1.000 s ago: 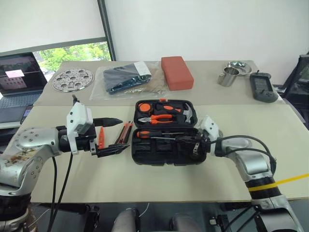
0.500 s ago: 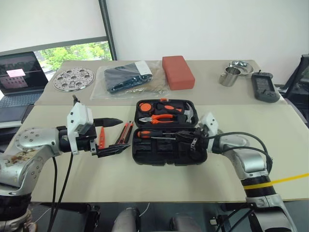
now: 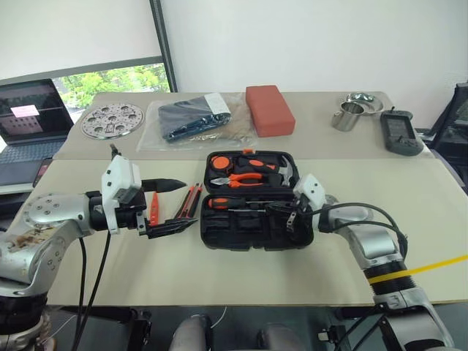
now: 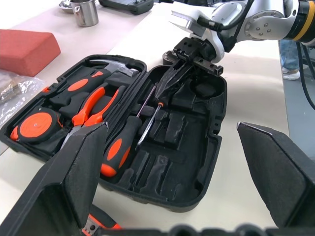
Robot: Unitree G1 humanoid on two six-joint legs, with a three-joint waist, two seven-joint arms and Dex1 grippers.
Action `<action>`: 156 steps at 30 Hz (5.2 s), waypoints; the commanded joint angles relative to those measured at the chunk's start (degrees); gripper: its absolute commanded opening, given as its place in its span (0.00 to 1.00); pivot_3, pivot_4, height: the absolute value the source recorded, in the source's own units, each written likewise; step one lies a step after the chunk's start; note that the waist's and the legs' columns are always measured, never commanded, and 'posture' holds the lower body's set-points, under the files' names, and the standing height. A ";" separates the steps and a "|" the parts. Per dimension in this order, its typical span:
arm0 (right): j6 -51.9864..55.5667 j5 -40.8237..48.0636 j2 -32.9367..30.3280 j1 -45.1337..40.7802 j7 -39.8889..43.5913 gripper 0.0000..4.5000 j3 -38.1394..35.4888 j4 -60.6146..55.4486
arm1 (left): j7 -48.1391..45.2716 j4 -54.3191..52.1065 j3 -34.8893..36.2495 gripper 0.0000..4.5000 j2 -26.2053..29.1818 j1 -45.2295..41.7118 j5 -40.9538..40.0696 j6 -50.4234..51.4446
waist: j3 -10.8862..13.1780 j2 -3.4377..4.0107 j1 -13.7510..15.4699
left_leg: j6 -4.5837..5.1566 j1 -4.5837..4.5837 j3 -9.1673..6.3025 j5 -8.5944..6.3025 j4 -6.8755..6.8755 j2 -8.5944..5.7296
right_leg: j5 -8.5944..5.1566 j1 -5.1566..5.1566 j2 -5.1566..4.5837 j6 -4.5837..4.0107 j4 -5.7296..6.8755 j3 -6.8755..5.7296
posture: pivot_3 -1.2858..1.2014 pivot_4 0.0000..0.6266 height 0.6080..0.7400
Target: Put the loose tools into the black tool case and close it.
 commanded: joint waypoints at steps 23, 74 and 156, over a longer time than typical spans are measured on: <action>2.41 12.95 -3.54 3.35 7.19 0.64 -4.84 -21.69 | 40.19 -3.40 1.64 1.00 -19.22 11.87 16.48 3.71 | 0.07 0.04 0.54 | 0.03 -0.25 -0.14 -0.01 -0.06 -0.01 | 0.03 -0.08 -0.13 0.03 -0.13 0.02 | 0.52 0.24 1.00; 4.72 18.57 -10.41 7.00 5.54 1.00 -13.27 -25.87 | 7.30 16.93 -12.06 0.11 -10.88 -10.11 22.59 -20.99 | 0.06 0.10 1.15 | 0.02 -0.33 0.01 -0.01 -0.02 -0.11 | 0.08 -0.12 -0.15 0.08 -0.23 -0.12 | 0.52 0.24 1.00; 2.11 22.64 -18.22 23.16 8.47 1.00 -26.09 -30.00 | -11.37 44.42 -33.33 0.22 -20.68 -27.27 39.03 -27.57 | 0.01 0.32 1.32 | 0.14 -0.34 -0.05 -0.06 0.36 -0.10 | 0.06 -0.06 0.24 0.12 -0.01 0.06 | 0.52 0.24 1.00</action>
